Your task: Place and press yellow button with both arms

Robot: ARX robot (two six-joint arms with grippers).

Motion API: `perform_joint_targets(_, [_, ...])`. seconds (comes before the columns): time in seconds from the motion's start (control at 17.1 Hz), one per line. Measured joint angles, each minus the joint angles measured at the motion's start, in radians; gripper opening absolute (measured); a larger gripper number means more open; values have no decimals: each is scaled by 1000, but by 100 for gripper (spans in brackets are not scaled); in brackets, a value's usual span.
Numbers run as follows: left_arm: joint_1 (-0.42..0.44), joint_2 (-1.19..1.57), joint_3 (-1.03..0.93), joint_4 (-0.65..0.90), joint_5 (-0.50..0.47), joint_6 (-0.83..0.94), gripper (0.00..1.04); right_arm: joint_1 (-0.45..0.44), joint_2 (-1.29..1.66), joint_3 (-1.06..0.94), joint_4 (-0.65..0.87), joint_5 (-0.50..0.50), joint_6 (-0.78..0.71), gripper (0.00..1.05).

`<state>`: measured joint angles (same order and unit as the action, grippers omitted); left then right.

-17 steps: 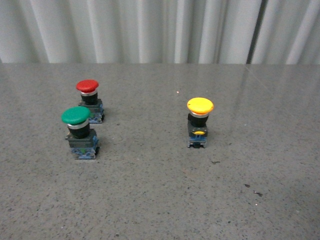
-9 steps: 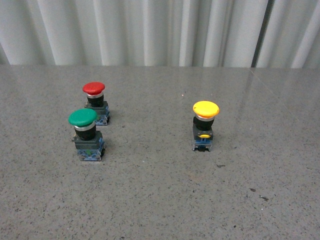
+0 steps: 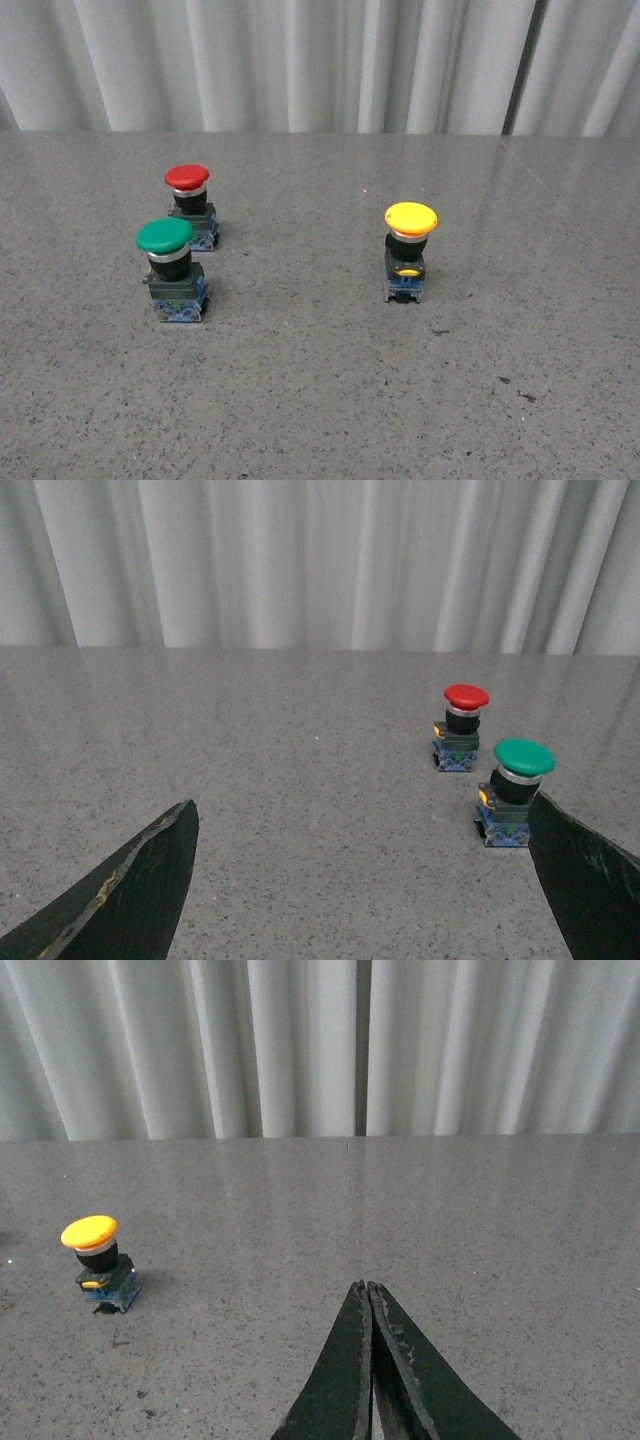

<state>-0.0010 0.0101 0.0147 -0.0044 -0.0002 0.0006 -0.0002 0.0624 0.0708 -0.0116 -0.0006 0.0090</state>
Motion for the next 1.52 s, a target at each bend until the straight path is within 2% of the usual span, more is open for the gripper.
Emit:
perform_joint_targets(0.7, [0,0,0,0,0,0,98,0,-58,-58,6,0,-3,2])
perform_joint_targets(0.76, [0,0,0,0,0,0,98,0,-58,-58,7,0,-3,7])
perform_joint_targets(1.23, [0,0,0,0,0,0,98,0,-58,-58,7,0,-3,95])
perform_joint_targets(1.28, [0,0,0,0,0,0,98,0,-58,-58,7,0,-3,100])
perform_joint_targets(1.52, [0,0,0,0,0,0,98,0,-58,-58,7,0,-3,98])
